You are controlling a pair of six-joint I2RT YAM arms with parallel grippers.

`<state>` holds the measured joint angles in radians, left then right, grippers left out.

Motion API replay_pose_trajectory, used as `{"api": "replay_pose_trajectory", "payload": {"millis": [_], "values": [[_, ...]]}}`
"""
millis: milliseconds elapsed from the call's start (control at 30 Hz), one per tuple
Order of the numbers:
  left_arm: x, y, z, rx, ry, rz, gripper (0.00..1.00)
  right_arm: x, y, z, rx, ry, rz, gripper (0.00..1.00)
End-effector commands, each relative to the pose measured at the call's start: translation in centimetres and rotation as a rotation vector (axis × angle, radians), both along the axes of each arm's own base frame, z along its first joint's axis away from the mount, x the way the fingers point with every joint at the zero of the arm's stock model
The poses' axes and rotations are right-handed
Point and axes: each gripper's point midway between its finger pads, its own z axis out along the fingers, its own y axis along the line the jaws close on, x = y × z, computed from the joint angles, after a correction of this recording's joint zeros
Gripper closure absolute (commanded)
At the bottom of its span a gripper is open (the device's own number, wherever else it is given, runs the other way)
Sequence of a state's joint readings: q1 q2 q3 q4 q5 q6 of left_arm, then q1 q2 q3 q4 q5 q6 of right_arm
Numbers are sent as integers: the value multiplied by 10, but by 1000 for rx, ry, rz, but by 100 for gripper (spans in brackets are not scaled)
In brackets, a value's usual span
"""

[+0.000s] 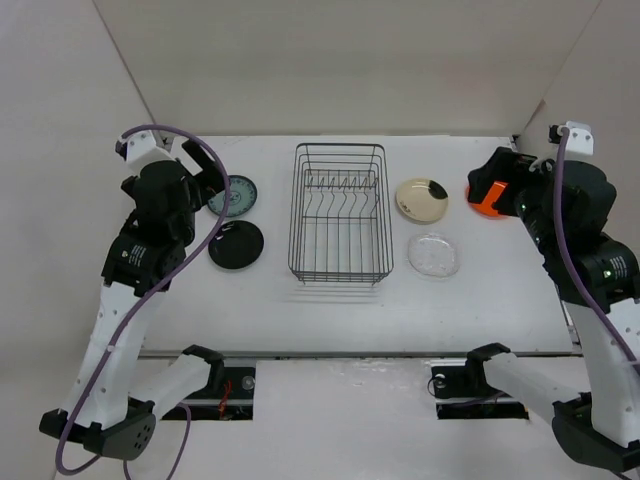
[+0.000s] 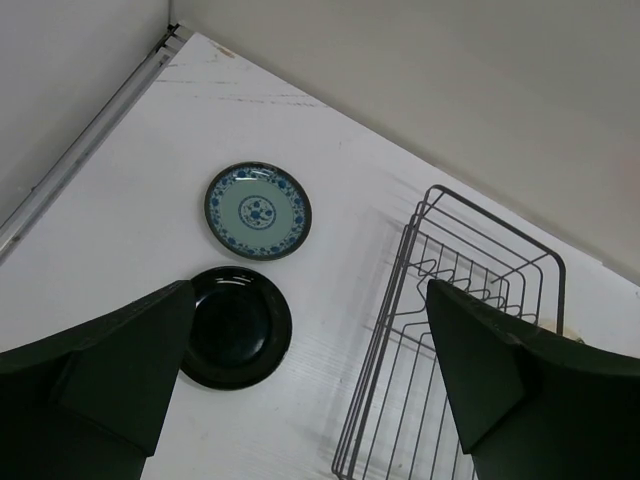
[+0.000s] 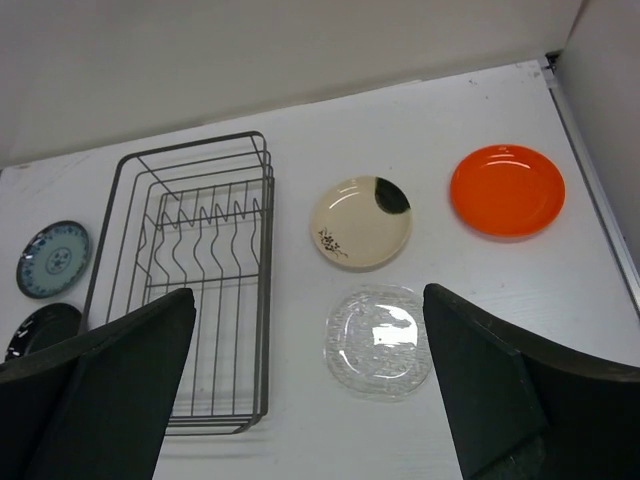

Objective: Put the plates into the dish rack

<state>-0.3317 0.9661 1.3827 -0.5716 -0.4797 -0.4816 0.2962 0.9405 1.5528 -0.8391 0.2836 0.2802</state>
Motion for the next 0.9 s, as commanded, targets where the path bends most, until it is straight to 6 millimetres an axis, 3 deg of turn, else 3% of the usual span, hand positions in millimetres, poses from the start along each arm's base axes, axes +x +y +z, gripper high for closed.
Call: {"api": "replay_pose_trajectory", "payload": {"millis": [0, 200, 367, 500, 533, 567, 600, 633, 733, 833, 867], "values": [[-9, 5, 18, -22, -60, 19, 0, 2, -6, -4, -7, -1, -38, 0], [-11, 8, 17, -41, -66, 36, 0, 2, -6, -1, -1, -19, -38, 0], [-6, -4, 3, -60, -52, -15, 0, 14, -15, -11, 43, -67, -126, 0], [7, -22, -9, -80, -16, -82, 0, 69, -6, -40, 80, -81, -88, 0], [11, -29, -18, -81, 12, -112, 0, 95, -6, -64, 73, -20, -83, 0], [15, -33, -23, -93, 21, -122, 0, 110, 5, -75, 90, -5, 10, 0], [16, -36, -21, -99, 14, -134, 0, 127, -18, -86, 108, -7, -7, 0], [16, -38, -27, -97, 30, -142, 0, 154, -19, -110, 192, 17, 25, 0], [21, -44, -30, -97, 24, -172, 0, 192, -24, -148, 242, 75, 101, 0], [22, -40, -34, -72, 35, -169, 0, 210, -28, -172, 266, 122, 151, 0], [22, -40, -34, -62, 37, -172, 0, 220, -29, -188, 286, 161, 169, 0]]}}
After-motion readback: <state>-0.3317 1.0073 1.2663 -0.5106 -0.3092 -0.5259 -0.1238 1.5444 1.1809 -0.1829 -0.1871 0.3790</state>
